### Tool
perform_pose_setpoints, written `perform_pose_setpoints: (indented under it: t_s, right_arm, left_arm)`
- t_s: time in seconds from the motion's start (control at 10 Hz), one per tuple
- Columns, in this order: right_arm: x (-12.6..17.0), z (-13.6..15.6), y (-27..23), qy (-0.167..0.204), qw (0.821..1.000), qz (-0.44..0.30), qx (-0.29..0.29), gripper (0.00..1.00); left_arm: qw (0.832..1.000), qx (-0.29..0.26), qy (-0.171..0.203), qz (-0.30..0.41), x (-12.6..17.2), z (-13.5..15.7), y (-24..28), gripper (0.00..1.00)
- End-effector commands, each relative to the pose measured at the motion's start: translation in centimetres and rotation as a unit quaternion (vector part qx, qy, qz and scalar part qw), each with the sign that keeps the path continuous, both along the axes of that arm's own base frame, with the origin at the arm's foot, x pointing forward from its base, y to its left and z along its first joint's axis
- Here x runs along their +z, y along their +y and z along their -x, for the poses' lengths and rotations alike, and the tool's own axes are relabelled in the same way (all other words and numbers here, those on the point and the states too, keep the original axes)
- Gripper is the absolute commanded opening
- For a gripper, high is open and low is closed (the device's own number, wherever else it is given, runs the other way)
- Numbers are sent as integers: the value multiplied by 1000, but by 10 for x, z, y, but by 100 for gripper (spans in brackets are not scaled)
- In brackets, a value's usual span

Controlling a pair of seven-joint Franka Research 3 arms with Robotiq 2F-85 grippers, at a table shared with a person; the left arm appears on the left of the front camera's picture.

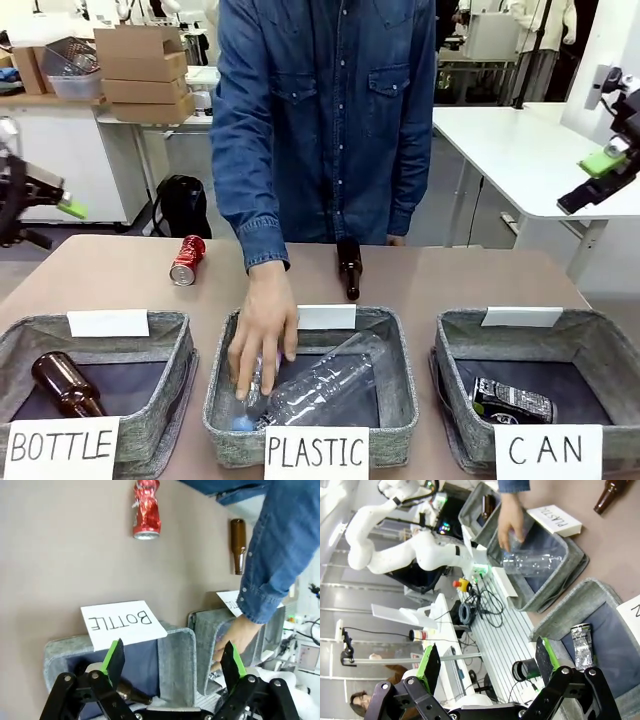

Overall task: Sort the can waste into the basket.
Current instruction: Pick up the can waste from the table and place it in the right Fabric basket.

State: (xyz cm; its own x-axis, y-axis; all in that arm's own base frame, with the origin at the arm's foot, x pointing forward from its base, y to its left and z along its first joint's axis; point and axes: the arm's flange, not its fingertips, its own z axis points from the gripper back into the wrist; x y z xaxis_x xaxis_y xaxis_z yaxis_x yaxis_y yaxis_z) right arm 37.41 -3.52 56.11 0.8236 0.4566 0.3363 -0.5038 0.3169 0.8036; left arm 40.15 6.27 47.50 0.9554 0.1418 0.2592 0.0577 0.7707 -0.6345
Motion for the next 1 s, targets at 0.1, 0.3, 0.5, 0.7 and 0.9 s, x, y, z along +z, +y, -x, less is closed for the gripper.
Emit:
perform_pose_setpoints:
  t_s: [0.1, 0.3, 0.5, 0.7, 0.9]
  right_arm:
    - [0, 1, -3, -4, 1000, 3, 9, 100]
    - [0, 1, -3, -4, 1000, 3, 9, 100]
    - [0, 1, -3, -4, 1000, 3, 9, 100]
    - [0, 1, -3, -4, 1000, 3, 9, 100]
    - [0, 1, -3, -4, 1000, 3, 9, 100]
  left_arm:
    - [1000, 20, 3, -7, 14, 0, 17, 100]
    - [1000, 24, -11, -6, 18, 26, 25, 100]
    - [1000, 14, -6, -16, 11, 17, 14, 100]
    - [998, -5, 40, -49, -6, -34, -13, 100]
    - [987, -77, 108, -92, -37, -99, -57, 100]
